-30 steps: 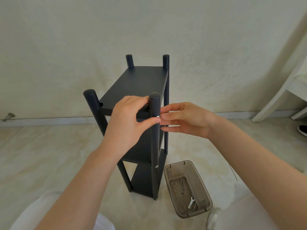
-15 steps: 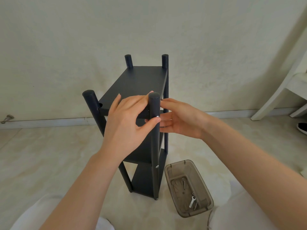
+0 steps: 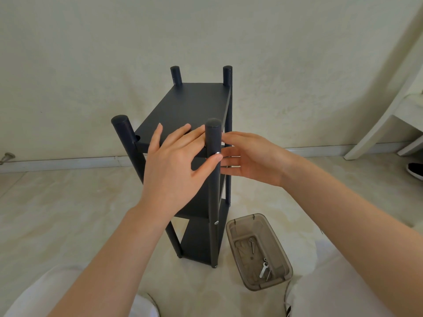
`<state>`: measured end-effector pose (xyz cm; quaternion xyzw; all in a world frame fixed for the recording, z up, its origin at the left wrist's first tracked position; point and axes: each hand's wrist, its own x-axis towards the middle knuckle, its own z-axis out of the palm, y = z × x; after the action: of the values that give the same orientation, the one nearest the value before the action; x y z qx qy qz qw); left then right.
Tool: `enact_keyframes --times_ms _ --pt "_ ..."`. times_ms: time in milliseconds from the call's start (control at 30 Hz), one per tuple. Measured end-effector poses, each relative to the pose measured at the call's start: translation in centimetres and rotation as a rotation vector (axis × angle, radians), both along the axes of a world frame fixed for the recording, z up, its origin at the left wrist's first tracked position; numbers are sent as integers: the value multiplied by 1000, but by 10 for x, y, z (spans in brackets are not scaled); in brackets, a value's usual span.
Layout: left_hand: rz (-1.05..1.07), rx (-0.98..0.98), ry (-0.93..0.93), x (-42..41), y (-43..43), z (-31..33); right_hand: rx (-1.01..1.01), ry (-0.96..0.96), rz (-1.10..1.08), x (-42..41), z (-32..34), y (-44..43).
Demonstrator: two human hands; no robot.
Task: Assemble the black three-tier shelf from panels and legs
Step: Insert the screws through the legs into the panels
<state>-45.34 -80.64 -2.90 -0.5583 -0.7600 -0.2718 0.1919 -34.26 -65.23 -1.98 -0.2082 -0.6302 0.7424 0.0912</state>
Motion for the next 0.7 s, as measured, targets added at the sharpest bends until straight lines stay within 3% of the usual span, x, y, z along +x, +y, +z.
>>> enact_keyframes --times_ms 133,333,467,633,700 --pt "-3 32 7 1 1 -3 15 -80 -27 8 -21 11" --pt "1 102 19 3 4 -12 145 -492 1 19 -92 41" --pt "-2 88 22 4 7 -12 184 -713 -11 32 -160 59" --pt "21 95 45 7 9 -14 105 -863 -103 48 -270 41" --pt "24 96 33 10 11 -16 165 -939 -75 55 -311 29"
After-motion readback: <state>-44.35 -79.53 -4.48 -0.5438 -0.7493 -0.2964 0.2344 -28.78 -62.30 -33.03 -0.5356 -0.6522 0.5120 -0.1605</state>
